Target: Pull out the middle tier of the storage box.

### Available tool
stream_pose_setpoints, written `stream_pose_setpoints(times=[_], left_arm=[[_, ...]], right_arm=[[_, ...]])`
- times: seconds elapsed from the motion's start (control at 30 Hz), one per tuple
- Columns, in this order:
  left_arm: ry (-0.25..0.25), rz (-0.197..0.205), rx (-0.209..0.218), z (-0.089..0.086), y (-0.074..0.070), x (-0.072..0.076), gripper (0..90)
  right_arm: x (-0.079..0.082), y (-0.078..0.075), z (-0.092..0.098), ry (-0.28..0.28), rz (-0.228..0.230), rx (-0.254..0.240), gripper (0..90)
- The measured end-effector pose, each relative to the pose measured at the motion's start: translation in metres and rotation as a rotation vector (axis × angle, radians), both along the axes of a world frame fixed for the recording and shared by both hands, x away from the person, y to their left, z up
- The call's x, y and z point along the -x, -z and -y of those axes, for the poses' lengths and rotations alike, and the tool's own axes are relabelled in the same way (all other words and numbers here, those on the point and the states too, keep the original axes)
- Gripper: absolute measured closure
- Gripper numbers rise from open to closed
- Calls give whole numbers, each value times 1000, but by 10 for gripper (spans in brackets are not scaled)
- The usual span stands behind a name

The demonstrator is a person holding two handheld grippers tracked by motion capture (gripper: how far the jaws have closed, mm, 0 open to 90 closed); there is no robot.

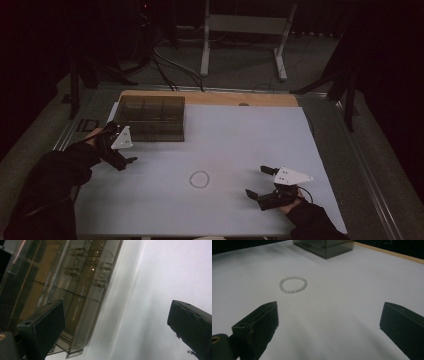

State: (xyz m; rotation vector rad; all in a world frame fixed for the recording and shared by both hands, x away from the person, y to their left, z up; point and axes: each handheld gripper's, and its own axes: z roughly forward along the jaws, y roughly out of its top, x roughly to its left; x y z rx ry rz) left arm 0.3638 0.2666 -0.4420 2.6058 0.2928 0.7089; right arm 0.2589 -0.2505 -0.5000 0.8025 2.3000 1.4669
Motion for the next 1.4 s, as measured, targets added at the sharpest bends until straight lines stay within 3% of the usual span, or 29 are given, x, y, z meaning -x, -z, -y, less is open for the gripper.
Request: stream_pose_setpoints(times=[0.1, 0.13, 0.23, 0.33, 0.43, 0.5, 0.53, 0.6, 0.7, 0.73, 0.9, 0.97, 1.13, 1.23, 1.4], left_arm=[[-54, -29, 18, -2, -4, -3, 30], [-80, -68, 38, -3, -7, -6, 30], [-92, -87, 35, -5, -6, -8, 30], [-78, -129, 45, -7, -4, -11, 30], [-66, -134, 33, -7, -2, -14, 33], [-65, -109, 26, -7, -1, -14, 145], [-53, -121, 27, -7, -2, -16, 174], [-47, -87, 12, -7, -3, -17, 176], [-25, -71, 2, -5, -6, -20, 246], [-22, -43, -15, -4, -6, -20, 322], [4, 12, -78, -1, -6, -27, 482], [12, -10, -72, -1, -7, -31, 555], [70, -48, -124, 2, -3, -37, 692], [88, -42, -161, 4, 1, -41, 745], [88, -29, -172, 3, 2, -46, 809]], right_arm=[[-1, 1, 1, 2, -6, 0, 19], [0, 1, 1, 3, -7, -5, 19], [-1, 1, 1, 1, -6, -3, 19], [-1, 1, 0, 0, -4, -3, 19], [-1, 1, 1, 0, -5, 0, 19], [-1, 1, 1, 1, -5, -5, 19], [-1, 0, 1, 0, -1, -8, 19], [-1, 0, 1, -2, -2, -14, 19], [-1, 1, 1, 0, -6, -10, 19], [-1, 0, 1, 0, -2, -16, 19], [-1, 0, 2, -4, -2, -20, 19], [-1, 0, 2, -4, -1, -22, 19], [-1, 0, 2, -4, 0, -24, 19], [-1, 1, 2, -6, -3, -18, 20], [-1, 1, 2, -6, -3, -17, 19]])
